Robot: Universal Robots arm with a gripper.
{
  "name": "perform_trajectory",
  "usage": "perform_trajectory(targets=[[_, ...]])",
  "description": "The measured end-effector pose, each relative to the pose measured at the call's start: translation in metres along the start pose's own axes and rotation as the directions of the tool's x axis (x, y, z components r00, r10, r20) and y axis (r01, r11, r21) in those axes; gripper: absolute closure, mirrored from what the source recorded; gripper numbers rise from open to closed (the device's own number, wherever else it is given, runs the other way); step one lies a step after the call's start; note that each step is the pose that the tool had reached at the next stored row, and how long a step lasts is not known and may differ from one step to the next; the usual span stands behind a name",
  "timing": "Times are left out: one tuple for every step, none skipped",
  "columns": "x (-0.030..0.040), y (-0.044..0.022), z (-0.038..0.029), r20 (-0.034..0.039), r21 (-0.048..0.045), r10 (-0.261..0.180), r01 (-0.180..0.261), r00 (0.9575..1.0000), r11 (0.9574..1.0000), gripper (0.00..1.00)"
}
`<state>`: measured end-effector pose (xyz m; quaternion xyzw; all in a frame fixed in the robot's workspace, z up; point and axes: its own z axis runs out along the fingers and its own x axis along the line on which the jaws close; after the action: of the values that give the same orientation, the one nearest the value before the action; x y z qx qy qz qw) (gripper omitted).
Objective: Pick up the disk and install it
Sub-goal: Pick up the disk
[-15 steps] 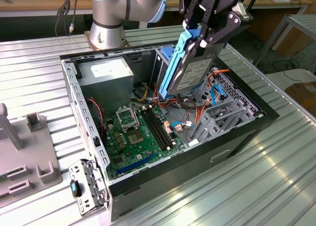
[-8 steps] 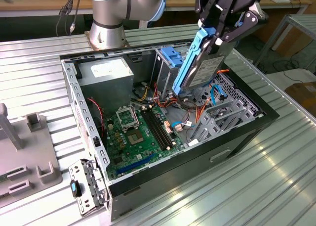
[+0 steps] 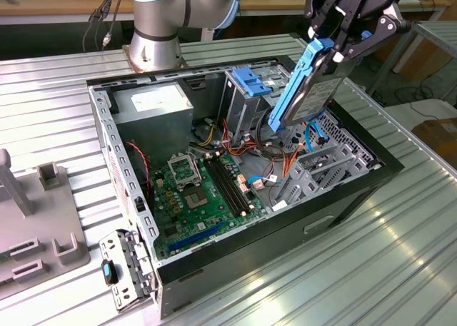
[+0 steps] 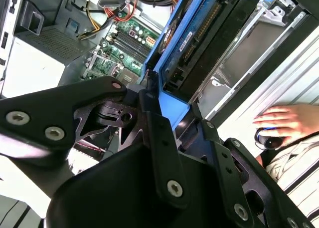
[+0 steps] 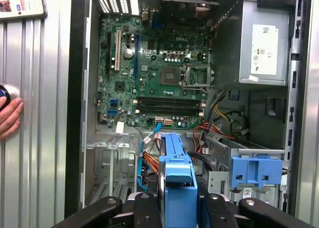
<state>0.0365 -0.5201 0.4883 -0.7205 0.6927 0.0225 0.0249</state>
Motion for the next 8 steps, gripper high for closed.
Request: perform_trajectory(targets=[[0.0000,-0.0001,0.0000,0.0001,0.0000,-0.001,0.001,1.0000,1.0000,0.63],[-0.0005,-0.0009,0.0001,0.0002,-0.0003,-0.005,0.005,1.0000,1.0000,0.63],[-0.0005,-0.0042,0.0001,0.0001,-0.0005,-0.007,0.007,1.0000,1.0000,0.63],[-0.0002,-0.0102,0.0001,0.0000,-0.0005,-0.007,0.007,1.0000,1.0000,0.63],[0.0001,-0.0167,0.0002,0.0000,-0.0005,-0.007,0.007,1.0000,1.0000,0.63],[0.0184,-0.0215,-0.0010,0.0002,-0.0004,-0.007,0.007,1.0000,1.0000,0.63],[0.0360,-0.0213,-0.0022,0.0001,-0.0005,-0.007,0.007,1.0000,1.0000,0.63],[0.0424,-0.0212,-0.0026,0.0001,-0.0005,-0.007,0.007,1.0000,1.0000,0.63]])
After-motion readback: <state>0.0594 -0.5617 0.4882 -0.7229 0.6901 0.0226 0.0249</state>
